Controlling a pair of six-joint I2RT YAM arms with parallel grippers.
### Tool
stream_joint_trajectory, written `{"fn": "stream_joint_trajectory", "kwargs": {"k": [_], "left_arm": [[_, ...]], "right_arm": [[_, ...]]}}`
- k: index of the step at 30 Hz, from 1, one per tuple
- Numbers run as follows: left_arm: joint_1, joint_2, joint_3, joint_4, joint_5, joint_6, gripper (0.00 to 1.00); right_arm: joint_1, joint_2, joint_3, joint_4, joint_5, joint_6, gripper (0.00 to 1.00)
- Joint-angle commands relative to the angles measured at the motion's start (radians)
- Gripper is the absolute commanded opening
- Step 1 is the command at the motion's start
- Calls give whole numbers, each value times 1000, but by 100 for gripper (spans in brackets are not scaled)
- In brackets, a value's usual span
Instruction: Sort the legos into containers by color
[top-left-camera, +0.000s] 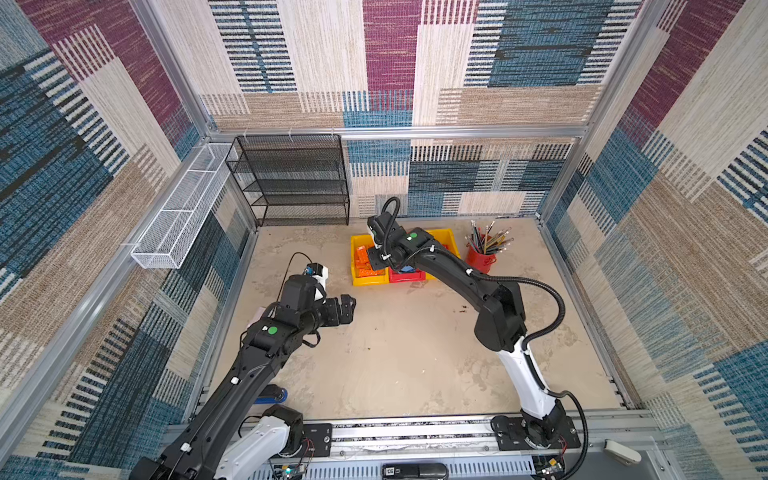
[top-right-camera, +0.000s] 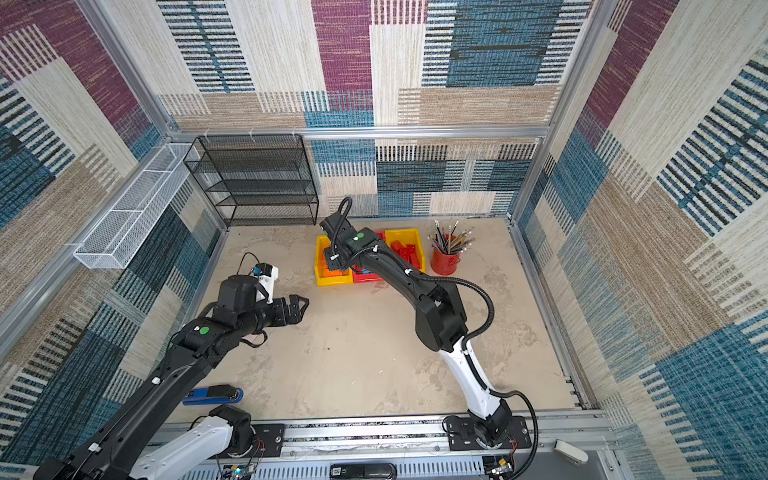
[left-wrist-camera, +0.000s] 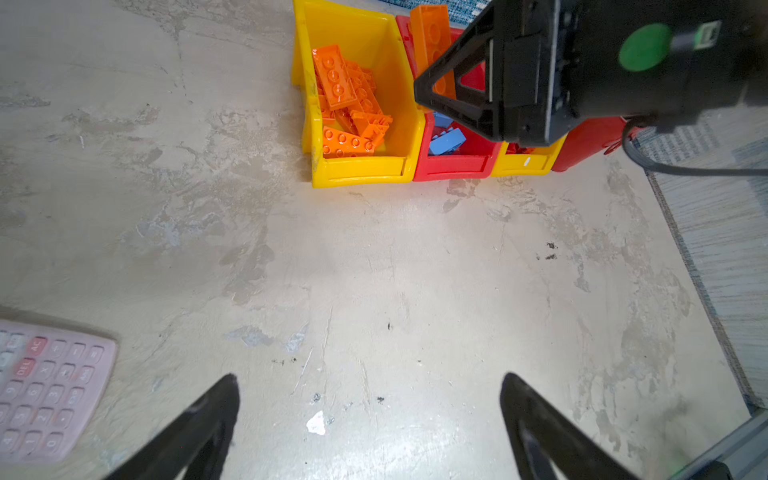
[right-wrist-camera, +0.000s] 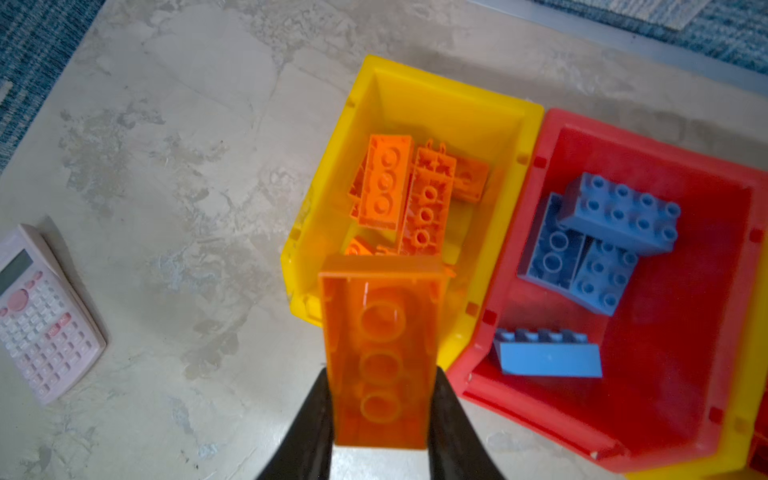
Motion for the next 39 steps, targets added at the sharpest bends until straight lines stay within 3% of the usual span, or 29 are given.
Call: {"fn": "stream_joint_trajectory", "kwargs": {"k": [1, 6, 11, 12, 13, 14, 16, 23, 26, 33, 39], "left_arm": [[43, 18, 23, -5, 40, 44, 99], [114, 53, 46, 12, 85, 54, 99], [158, 77, 66, 20, 100, 59, 99], [165, 79, 68, 22, 101, 58, 99], [171, 80, 68, 23, 105, 56, 99], [176, 82, 68, 25, 105, 54, 99], [186, 85, 68, 24, 107, 51, 99], [216, 63, 47, 39, 82, 55, 99], [233, 33, 17, 58, 53, 51, 99], [245, -42, -33, 71, -64, 74, 99], [245, -120, -158, 215, -218, 128, 99]], "right_arm": [[-7, 54, 74, -5, 28, -62, 32], [-22, 65, 11, 153, 33, -94, 33], [-36, 143, 105, 166, -18, -113, 36], [-39, 170, 147, 148, -33, -119, 40], [-40, 191, 184, 129, -36, -122, 54], [-39, 207, 215, 115, -36, -126, 79], [-39, 209, 248, 100, -40, -134, 97], [-40, 21, 71, 155, -62, -177, 99], [-39, -88, -65, 159, -46, -182, 99], [-41, -553, -758, 408, -18, -129, 99], [-67, -926, -1224, 548, 142, -77, 99]]}}
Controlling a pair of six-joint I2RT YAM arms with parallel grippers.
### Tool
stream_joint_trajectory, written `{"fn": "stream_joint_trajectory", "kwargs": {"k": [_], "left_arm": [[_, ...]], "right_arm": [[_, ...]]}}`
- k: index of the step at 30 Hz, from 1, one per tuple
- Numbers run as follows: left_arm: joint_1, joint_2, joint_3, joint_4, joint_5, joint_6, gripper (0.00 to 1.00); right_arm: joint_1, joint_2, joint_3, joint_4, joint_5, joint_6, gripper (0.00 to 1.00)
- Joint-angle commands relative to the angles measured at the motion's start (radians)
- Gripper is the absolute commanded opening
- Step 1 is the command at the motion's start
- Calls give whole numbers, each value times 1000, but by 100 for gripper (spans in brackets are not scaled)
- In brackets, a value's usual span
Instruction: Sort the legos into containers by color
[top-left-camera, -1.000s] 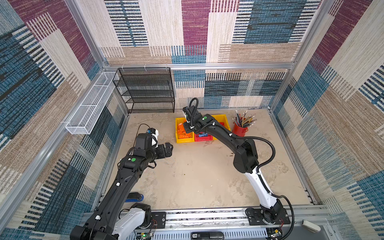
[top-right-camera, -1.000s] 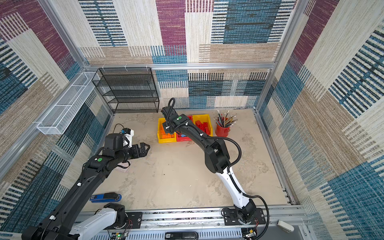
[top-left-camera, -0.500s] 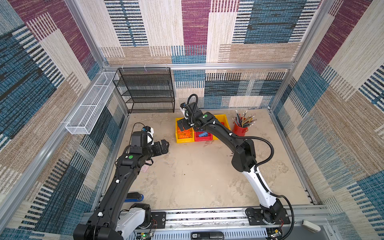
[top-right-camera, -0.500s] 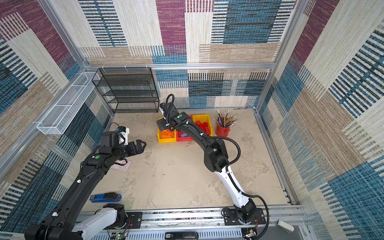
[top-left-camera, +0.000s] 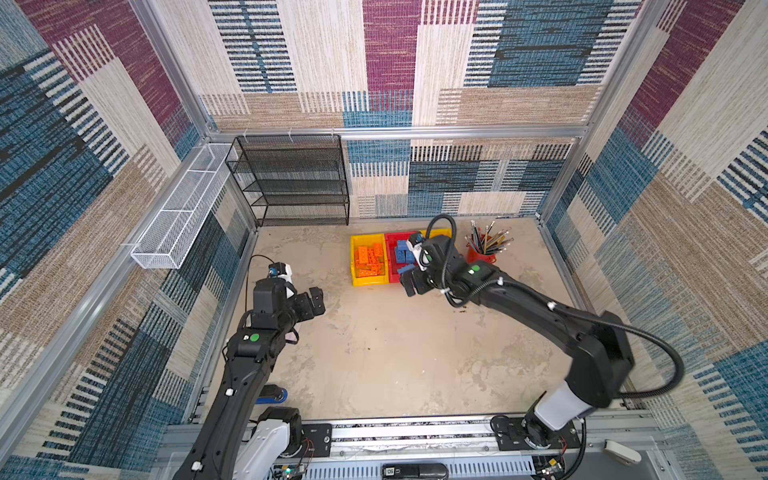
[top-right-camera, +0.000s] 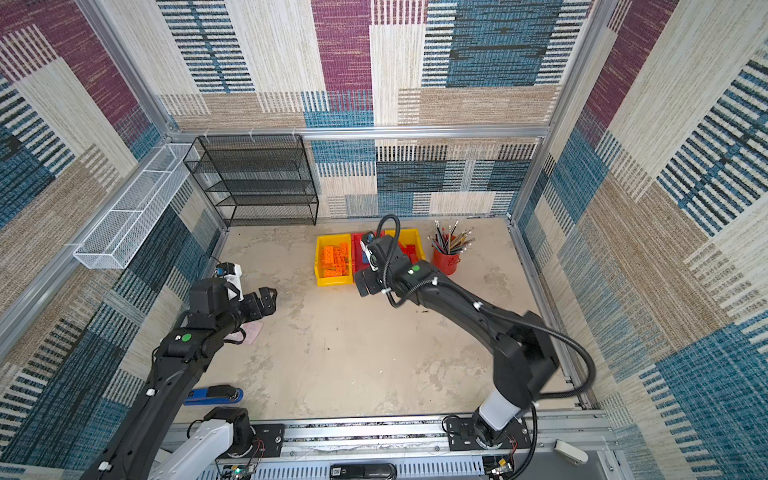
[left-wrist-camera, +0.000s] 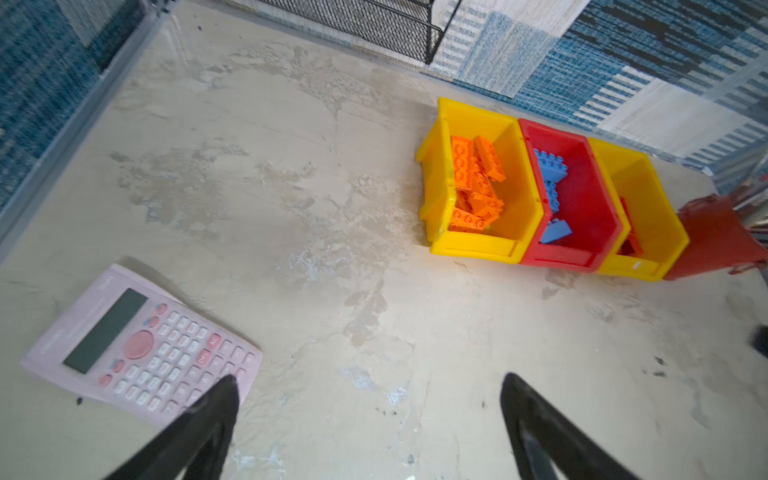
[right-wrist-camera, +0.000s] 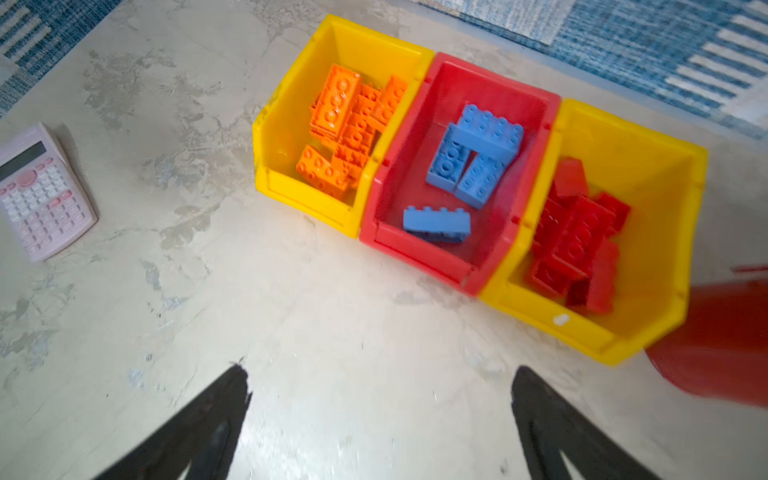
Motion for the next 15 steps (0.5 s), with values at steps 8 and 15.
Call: {"fn": "stream_joint_trajectory", "kwargs": {"k": [8, 15], "left_arm": [[1, -41, -254, 486, -217, 220, 99], [1, 137, -376, 807, -235, 303, 99]], "right_arm": [[-86, -478, -636, 512, 216, -60, 99], [-286, -620, -887, 901, 163, -102, 99]]}}
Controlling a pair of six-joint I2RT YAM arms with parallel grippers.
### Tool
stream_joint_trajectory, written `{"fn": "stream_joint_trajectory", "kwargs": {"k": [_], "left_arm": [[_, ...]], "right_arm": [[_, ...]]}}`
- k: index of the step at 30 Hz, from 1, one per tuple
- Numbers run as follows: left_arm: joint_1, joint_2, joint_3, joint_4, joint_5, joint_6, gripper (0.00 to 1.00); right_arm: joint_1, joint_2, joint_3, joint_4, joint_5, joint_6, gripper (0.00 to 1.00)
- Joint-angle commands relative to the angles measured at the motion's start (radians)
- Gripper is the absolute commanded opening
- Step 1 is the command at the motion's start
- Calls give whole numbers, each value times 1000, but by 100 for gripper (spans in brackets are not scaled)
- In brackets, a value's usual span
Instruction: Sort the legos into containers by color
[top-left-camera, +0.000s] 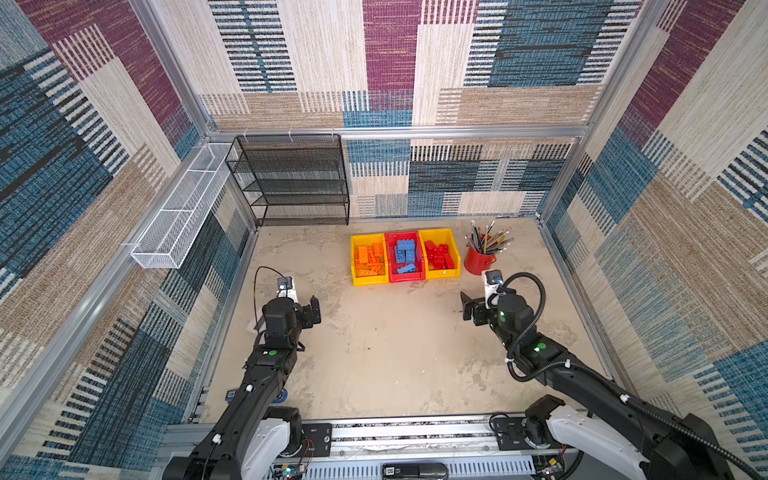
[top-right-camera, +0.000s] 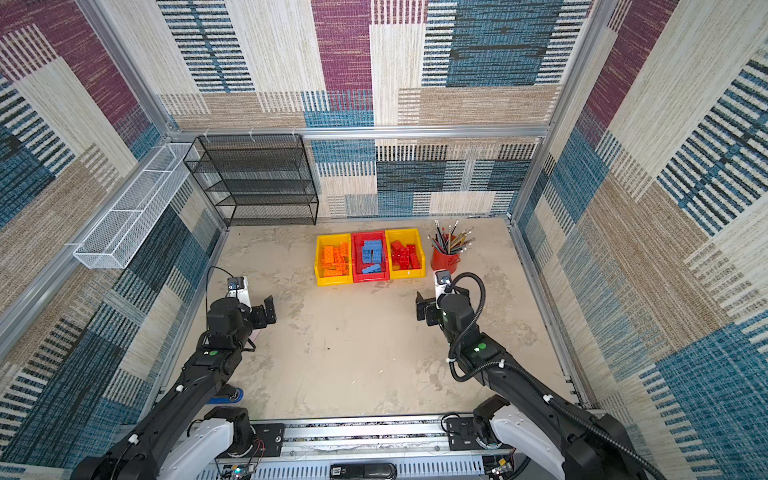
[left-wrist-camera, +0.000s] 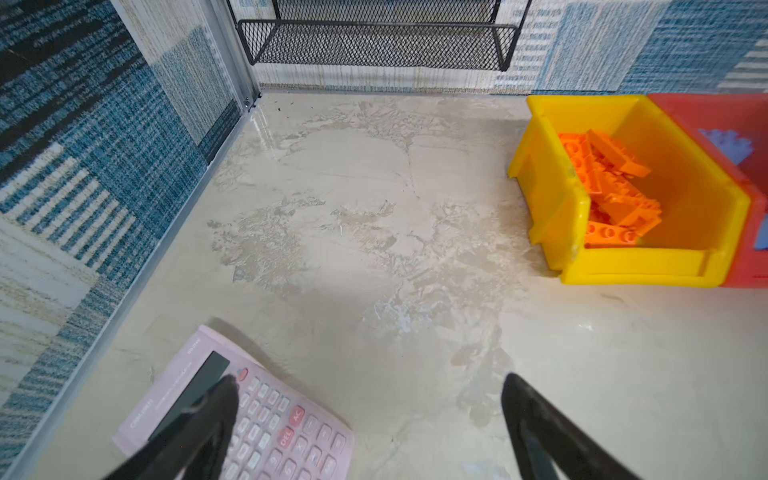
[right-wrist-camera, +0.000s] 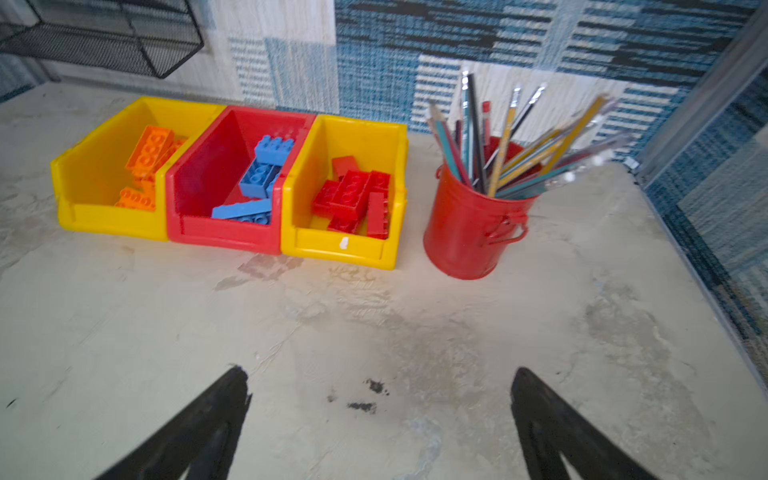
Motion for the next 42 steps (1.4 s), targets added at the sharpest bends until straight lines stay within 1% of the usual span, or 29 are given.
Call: {"fn": "stream_joint_trajectory", "kwargs": {"k": [1, 4, 8, 9, 11, 13, 16, 17, 18, 19, 20, 21, 22, 23, 25, 27, 42], "left_arm": [[1, 81, -32, 261, -26, 60, 99], [1, 182, -47, 367, -22, 59, 99], [2, 329, -51, 521, 5, 98, 100], [2, 351, -31, 523, 9, 99, 98], [4, 390, -13, 545, 24, 111, 98], [4, 461, -12, 638, 34, 121, 98], [15, 564, -18, 753, 29, 121, 98], [27, 577, -12, 734, 39, 103, 99], [35, 598, -12, 761, 46, 101, 98], [41, 600, 0, 747, 61, 101, 99], [56, 588, 20, 685, 92, 88, 99], [69, 592, 33, 665, 120, 81, 99], [84, 603, 41, 665, 148, 75, 99], [100, 600, 57, 626, 176, 65, 99], [102, 605, 54, 640, 181, 63, 99], [103, 604, 59, 628, 182, 62, 99], [104, 596, 48, 642, 179, 62, 99]], "right_arm": [[-87, 0, -73, 325, -35, -27, 99], [-163, 103, -93, 431, -51, -29, 99], [-220, 222, -101, 561, -9, -94, 99], [-250, 239, -106, 588, -21, -98, 99], [-308, 269, -127, 668, -74, -92, 99], [-362, 321, -146, 757, -132, -68, 99], [-387, 428, -174, 920, -181, -80, 99], [-390, 473, -177, 983, -195, -91, 99], [-391, 491, -163, 979, -205, -98, 99], [-404, 520, -160, 1013, -240, -93, 99], [-415, 566, -156, 1038, -271, -91, 99], [-423, 615, -168, 1121, -296, -89, 99], [-457, 626, -176, 1114, -363, -64, 99], [-485, 644, -198, 1184, -397, -43, 99], [-492, 633, -187, 1136, -408, -40, 99], [-498, 646, -185, 1155, -428, -37, 99], [-499, 635, -200, 1173, -427, -41, 99]]}}
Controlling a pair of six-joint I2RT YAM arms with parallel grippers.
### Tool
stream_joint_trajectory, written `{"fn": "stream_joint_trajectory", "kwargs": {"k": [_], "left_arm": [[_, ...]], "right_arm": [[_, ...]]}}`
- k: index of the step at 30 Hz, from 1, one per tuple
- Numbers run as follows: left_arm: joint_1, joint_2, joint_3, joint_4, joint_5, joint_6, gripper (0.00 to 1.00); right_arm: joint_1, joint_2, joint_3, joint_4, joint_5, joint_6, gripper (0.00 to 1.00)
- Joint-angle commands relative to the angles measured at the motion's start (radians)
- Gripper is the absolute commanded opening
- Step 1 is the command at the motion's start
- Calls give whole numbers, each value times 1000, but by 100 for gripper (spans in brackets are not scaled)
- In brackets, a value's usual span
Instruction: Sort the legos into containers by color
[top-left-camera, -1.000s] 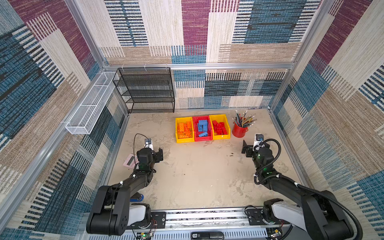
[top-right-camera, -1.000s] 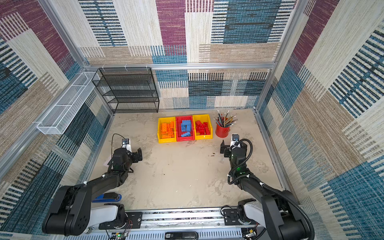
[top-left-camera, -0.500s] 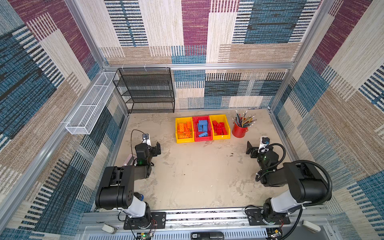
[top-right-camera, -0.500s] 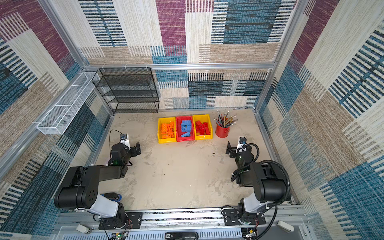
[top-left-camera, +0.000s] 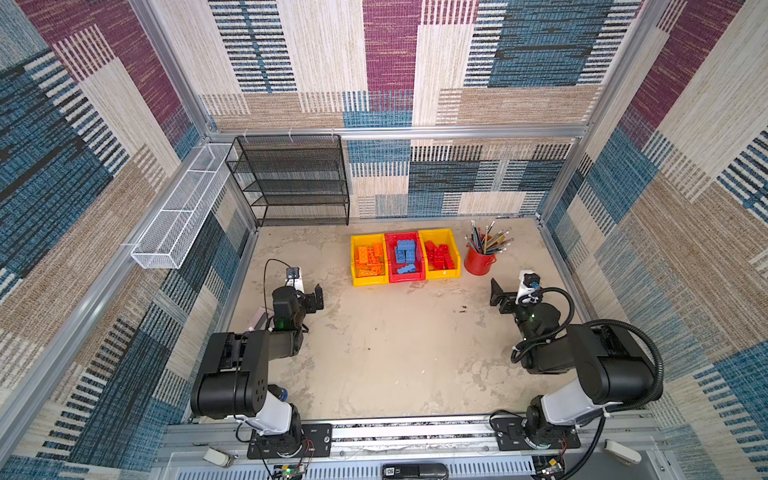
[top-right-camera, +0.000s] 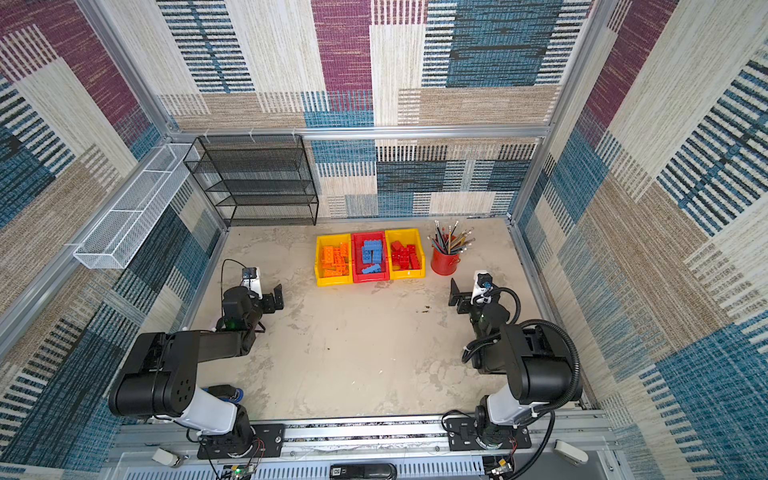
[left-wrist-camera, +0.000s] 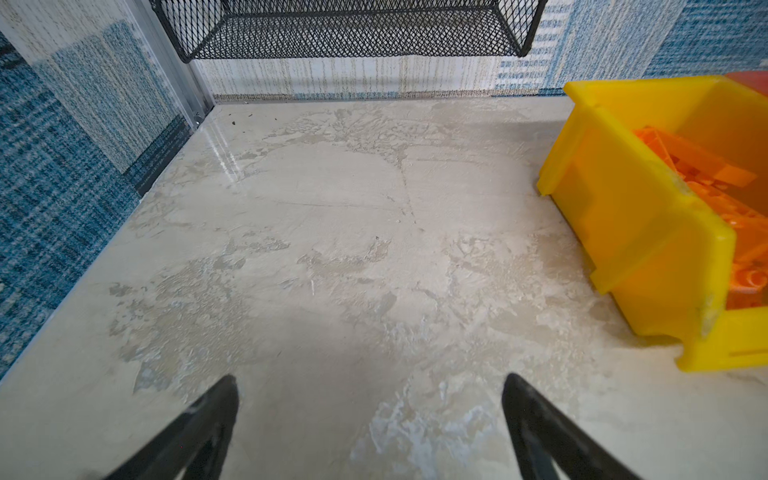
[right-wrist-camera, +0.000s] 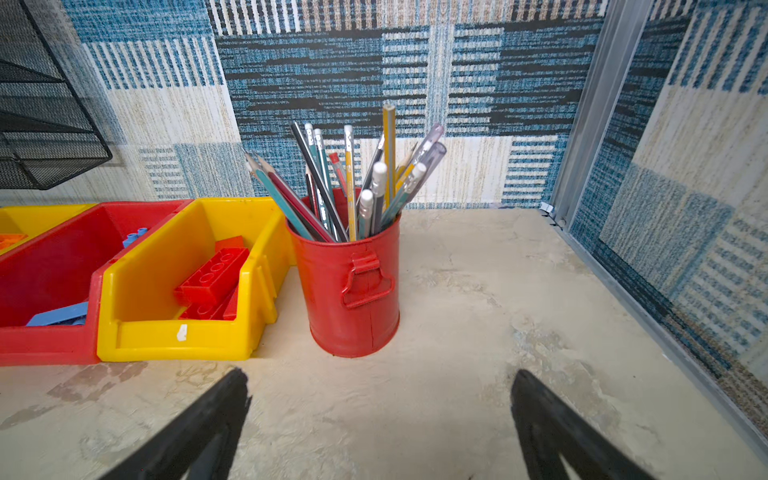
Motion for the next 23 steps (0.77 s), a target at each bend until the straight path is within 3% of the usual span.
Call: {"fn": "stream_joint_trajectory", "kwargs": {"k": [1, 23], "left_arm": [[2, -4, -2, 19, 15, -13, 99], [2, -4, -2, 19, 16, -14, 99]], "right_arm": [[-1, -4, 0, 51, -8, 9, 99], [0, -4, 1, 45, -13, 7, 99]]}}
